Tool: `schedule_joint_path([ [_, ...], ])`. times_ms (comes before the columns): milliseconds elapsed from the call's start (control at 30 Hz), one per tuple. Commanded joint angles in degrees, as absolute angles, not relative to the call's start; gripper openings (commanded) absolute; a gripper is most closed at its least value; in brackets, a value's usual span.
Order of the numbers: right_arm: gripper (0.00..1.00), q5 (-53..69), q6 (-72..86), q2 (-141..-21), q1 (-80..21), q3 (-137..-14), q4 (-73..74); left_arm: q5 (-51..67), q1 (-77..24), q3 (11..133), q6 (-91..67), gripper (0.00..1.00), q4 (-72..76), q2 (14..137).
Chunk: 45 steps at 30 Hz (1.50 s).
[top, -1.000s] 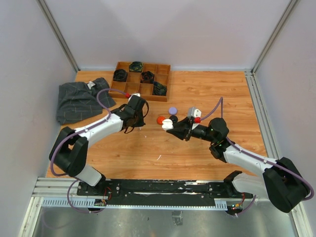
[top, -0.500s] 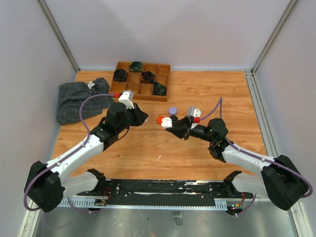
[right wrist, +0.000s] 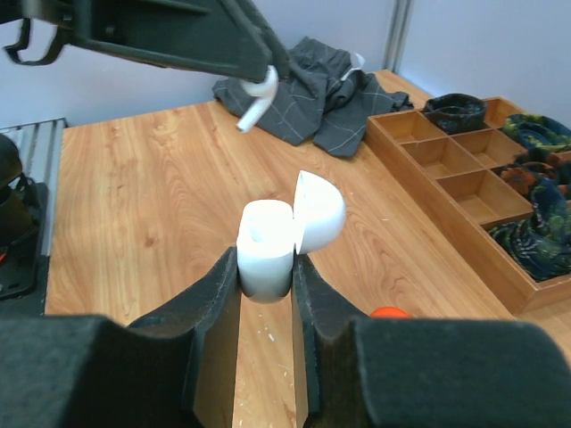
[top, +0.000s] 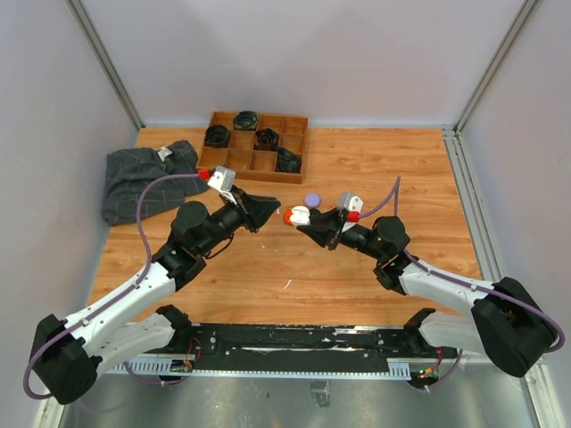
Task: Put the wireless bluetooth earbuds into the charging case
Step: Place the earbud in the charging case.
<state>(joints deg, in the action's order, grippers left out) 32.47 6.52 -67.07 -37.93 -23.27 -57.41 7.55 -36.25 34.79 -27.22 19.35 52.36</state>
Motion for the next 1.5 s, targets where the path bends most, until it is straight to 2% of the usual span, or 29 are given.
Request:
schedule_joint_path([
  [0, 0.01, 26.9, 4.2, -66.7, -40.1, -23.5, -62.3, 5.5, -40.5, 34.2, -25.6, 0.00, 25.8, 51.5],
  [500, 0.01, 27.0, 5.1, -67.1, -41.6, -22.1, -67.3, 3.1, -45.9, 31.0, -22.4, 0.00, 38.6, 54.1],
  [1467, 0.01, 28.0, 6.6, -66.0, -42.7, -22.3, -68.8, 3.6, -48.3, 27.7, -17.3, 0.00, 41.8, 55.1],
])
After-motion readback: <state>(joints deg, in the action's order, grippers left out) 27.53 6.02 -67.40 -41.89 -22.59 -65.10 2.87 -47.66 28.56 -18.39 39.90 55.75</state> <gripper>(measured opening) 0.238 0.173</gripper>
